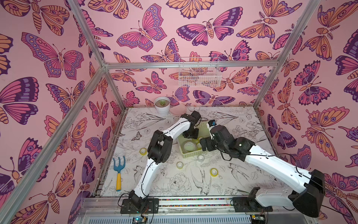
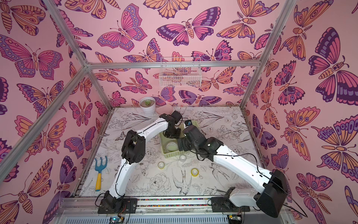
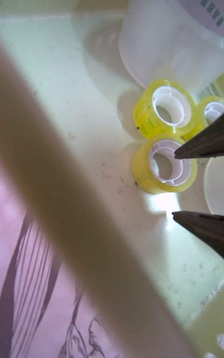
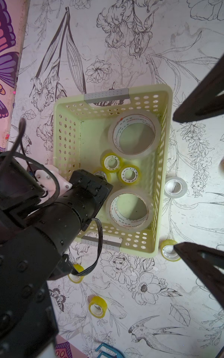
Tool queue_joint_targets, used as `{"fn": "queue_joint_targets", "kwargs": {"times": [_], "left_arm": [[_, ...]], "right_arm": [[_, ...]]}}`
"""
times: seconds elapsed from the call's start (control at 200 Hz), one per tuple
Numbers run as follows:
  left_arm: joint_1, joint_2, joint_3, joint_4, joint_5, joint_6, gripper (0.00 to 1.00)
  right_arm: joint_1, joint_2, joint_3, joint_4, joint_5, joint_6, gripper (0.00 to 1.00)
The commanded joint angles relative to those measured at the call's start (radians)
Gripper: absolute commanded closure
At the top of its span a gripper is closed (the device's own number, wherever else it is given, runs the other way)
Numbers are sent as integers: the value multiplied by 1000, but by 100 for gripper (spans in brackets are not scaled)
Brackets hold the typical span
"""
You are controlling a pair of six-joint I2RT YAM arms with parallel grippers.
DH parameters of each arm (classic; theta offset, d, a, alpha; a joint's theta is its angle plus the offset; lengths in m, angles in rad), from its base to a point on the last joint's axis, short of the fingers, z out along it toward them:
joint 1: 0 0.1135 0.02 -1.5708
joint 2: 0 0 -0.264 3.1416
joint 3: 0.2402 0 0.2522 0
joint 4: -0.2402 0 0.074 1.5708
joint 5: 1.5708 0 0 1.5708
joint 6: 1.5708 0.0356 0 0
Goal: Put the transparent tape into the storage box
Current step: Place the tape in the storage box.
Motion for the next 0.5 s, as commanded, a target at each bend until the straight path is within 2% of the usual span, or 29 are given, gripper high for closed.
{"fn": "queue_joint_targets", "kwargs": {"times": [0.0, 0.075, 0.255, 0.32, 0.376, 0.431, 0.496], "left_arm": [[12, -99, 19, -34, -29, 1, 46], [21, -132, 12, -34, -39, -2, 42], [52, -214, -33, -34, -78, -14, 40], [68, -251, -62, -33, -87, -25, 34], [84, -284, -92, -32, -95, -33, 32], [100, -318, -125, -32, -103, -42, 24], [119, -358, -168, -31, -114, -46, 23]], "right_arm": [[-4, 11, 19, -3, -11, 0, 1], [-4, 17, 22, 3, -17, -2, 1], [-4, 24, 29, 25, -56, -18, 1], [-4, 30, 33, 39, -81, -31, 1], [-4, 36, 37, 51, -111, -43, 1], [-4, 46, 44, 62, -140, -51, 1], [-4, 62, 54, 73, -175, -60, 1]]}}
